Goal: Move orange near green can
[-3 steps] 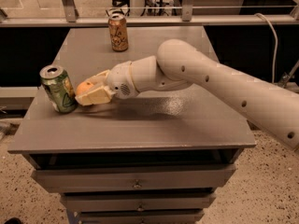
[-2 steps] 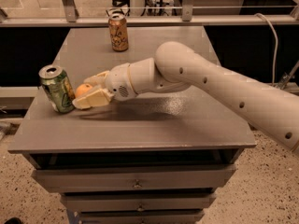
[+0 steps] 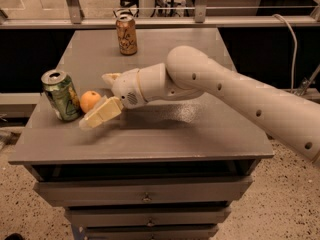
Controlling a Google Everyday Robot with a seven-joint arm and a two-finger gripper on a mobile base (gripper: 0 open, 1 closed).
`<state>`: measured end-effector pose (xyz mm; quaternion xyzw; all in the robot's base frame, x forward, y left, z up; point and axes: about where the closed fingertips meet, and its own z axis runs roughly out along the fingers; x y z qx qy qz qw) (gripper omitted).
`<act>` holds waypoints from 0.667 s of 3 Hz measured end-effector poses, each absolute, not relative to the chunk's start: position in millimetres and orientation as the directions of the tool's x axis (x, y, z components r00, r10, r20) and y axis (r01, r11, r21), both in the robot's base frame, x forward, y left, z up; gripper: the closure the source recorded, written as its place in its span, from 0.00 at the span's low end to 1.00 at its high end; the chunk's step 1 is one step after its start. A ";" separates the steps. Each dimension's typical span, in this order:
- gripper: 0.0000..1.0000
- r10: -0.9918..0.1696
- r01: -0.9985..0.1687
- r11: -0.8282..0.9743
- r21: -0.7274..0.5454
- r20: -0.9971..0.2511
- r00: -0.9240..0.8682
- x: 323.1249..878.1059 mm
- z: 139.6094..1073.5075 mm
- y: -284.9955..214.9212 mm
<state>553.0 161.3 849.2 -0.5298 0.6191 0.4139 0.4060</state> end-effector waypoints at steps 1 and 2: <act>0.00 -0.293 -0.987 0.152 0.054 -0.951 -0.097 572.7 860.1 125.3; 0.00 -0.253 -0.963 0.268 -0.009 -0.966 -0.061 612.0 890.3 47.6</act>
Offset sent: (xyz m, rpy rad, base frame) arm 0.1003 -0.2117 0.0649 0.0790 -0.1677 -0.3182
